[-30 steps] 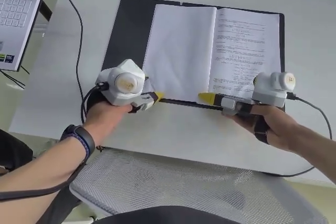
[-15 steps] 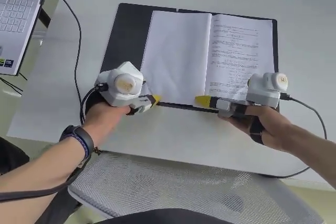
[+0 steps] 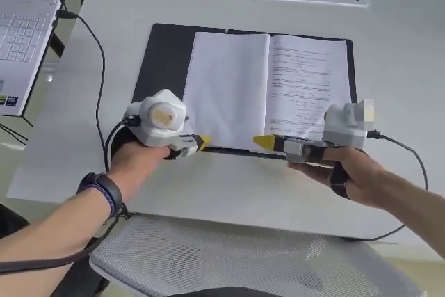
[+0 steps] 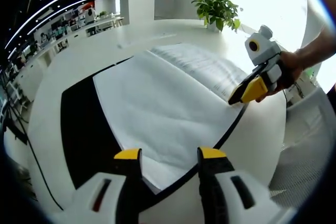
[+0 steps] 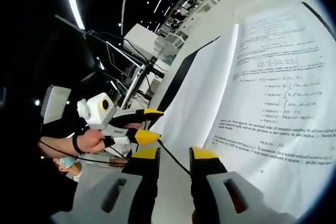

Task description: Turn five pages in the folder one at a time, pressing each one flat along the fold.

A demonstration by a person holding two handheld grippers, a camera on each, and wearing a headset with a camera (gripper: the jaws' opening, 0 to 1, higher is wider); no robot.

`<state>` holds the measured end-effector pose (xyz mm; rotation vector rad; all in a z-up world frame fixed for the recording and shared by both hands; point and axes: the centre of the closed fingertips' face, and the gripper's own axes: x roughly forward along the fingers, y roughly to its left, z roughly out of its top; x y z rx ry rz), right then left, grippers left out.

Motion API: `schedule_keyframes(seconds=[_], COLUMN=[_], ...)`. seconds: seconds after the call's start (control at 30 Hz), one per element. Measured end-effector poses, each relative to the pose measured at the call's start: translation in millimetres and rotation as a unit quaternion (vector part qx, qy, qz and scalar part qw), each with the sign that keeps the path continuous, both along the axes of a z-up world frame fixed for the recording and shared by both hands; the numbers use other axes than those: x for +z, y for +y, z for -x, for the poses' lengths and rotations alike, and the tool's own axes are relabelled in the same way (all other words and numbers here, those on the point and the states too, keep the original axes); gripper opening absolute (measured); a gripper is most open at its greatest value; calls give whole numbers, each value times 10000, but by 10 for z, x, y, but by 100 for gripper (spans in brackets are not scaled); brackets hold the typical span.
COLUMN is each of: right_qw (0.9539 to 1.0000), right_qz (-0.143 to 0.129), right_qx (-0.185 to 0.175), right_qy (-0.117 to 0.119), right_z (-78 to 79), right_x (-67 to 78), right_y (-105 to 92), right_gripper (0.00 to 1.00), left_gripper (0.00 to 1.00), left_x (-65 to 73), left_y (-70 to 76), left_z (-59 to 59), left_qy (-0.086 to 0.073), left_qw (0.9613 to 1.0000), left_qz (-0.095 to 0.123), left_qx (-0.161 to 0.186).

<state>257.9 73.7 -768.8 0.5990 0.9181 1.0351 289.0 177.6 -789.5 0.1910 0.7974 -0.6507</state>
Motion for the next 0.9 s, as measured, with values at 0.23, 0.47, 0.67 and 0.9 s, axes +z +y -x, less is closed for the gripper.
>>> schedule_keyframes(seconds=[0.23, 0.47, 0.67, 0.9], right_qw=[9988, 9927, 9851, 9704], right_qz=[272, 793, 1123, 1598], right_qx=[-65, 50, -1, 55], right_qy=[-396, -909, -1302, -1812], right_z=[-85, -162, -252, -271], right_x=[84, 157, 251, 380], right_y=[-164, -461, -724, -1021], right_gripper=[26, 33, 36, 41], left_gripper=[44, 48, 50, 54], left_x=[121, 222, 345, 466], left_y=[-25, 8, 37, 54], left_z=[4, -2, 5, 17], left_qy=[-106, -188, -270, -376], left_qw=[9999, 9997, 9994, 9988], left_qz=[14, 57, 86, 116], left_qx=[-95, -159, -200, -275])
